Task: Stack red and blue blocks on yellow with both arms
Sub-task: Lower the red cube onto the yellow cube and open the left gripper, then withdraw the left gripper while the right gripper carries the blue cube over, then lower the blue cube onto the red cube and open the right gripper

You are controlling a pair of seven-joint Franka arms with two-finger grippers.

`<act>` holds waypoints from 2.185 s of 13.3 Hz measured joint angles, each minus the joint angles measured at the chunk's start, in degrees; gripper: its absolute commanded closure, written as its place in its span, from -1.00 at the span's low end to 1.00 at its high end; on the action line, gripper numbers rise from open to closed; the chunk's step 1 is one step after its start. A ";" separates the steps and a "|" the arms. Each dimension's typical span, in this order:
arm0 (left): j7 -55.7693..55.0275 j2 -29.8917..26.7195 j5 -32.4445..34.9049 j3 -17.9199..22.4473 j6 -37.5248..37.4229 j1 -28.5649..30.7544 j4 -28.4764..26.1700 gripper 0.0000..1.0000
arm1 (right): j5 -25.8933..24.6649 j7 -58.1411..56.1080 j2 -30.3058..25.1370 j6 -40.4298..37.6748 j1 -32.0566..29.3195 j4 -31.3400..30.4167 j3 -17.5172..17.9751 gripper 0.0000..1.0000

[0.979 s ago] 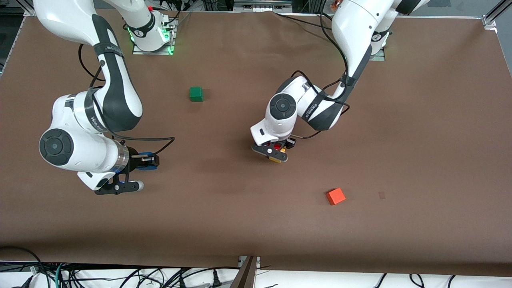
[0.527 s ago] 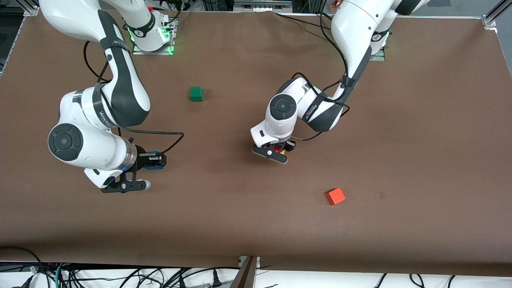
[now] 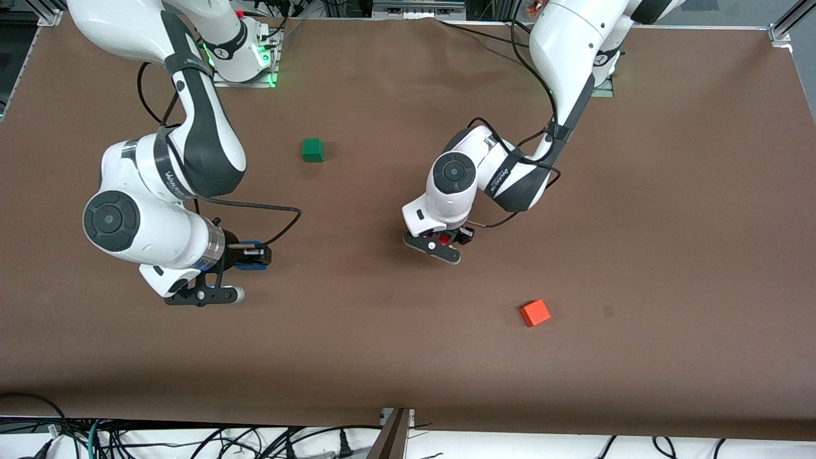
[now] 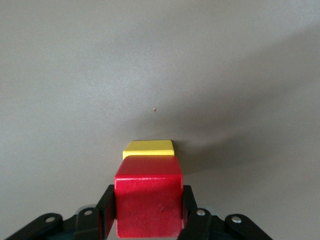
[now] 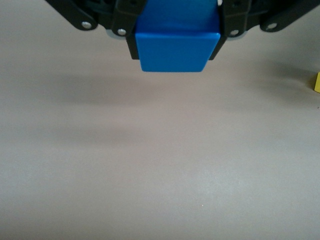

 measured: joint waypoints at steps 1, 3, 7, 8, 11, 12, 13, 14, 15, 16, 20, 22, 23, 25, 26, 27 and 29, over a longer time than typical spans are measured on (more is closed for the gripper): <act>0.03 0.00 0.00 0.04 0.00 0.04 0.01 -0.98 | 0.00 0.33 0.03 0.01 0.21 0.03 0.01 0.35; -0.01 0.04 0.00 0.08 0.05 0.05 0.07 -1.00 | 0.00 1.40 0.11 0.05 0.67 0.05 0.01 0.34; -0.49 -0.14 -0.18 0.59 -2.86 1.37 5.45 -1.00 | 0.00 1.96 0.14 0.06 1.15 0.12 0.02 0.35; -0.62 -0.55 -0.42 0.67 -6.02 2.85 7.94 -1.00 | 0.04 2.57 0.14 0.06 1.39 0.13 0.04 0.34; -0.55 -3.47 -0.92 0.84 -15.33 9.27 15.14 -1.00 | 0.23 8.04 0.14 0.06 4.09 0.18 0.43 0.34; -0.50 -4.95 -0.92 0.89 -17.30 11.52 16.57 -1.00 | 0.30 11.09 0.16 0.13 6.02 0.20 0.55 0.34; -0.48 -6.47 -0.92 1.03 -18.71 13.67 17.38 -1.00 | 0.36 14.97 0.29 0.83 8.40 0.20 0.65 0.34; -0.48 -8.04 -0.91 1.17 -19.80 15.90 17.85 -1.00 | 0.36 19.18 0.69 2.75 11.22 0.20 0.72 0.34; -0.46 -9.60 -0.90 1.27 -20.79 18.38 18.09 -1.00 | 0.36 23.29 1.37 5.31 14.15 0.19 0.74 0.34; -0.42 -11.12 -0.90 1.33 -21.61 21.05 18.19 -1.00 | 0.35 26.83 2.34 8.12 16.83 0.19 0.74 0.34; 0.05 -15.85 -0.94 1.23 -22.81 31.80 18.26 -1.00 | 0.35 35.22 7.50 20.56 24.05 1.37 0.72 0.34; 0.12 -17.12 -0.94 1.24 -26.09 34.09 18.24 -1.00 | 0.35 37.52 11.05 24.99 26.70 4.67 0.70 0.34; 0.08 -17.29 -0.94 1.26 -28.36 34.48 18.22 -1.00 | 0.35 37.92 12.67 26.48 27.52 6.20 0.67 0.34; 0.07 -17.28 -0.94 1.24 -31.05 35.51 18.07 -1.00 | 0.34 37.99 15.07 28.99 28.29 7.81 0.59 0.34; 0.07 -17.28 -0.95 1.24 -31.56 36.17 18.05 -1.00 | 0.16 37.99 15.91 29.67 28.47 8.14 0.57 0.34; 0.07 -17.30 -0.95 1.23 -31.91 36.68 18.05 -1.00 | -0.34 37.97 16.44 29.88 28.57 8.29 0.56 0.34; 0.07 -17.86 -0.95 1.06 -34.16 36.97 18.08 -1.00 | -1.66 37.96 16.82 29.88 28.65 8.46 0.54 0.34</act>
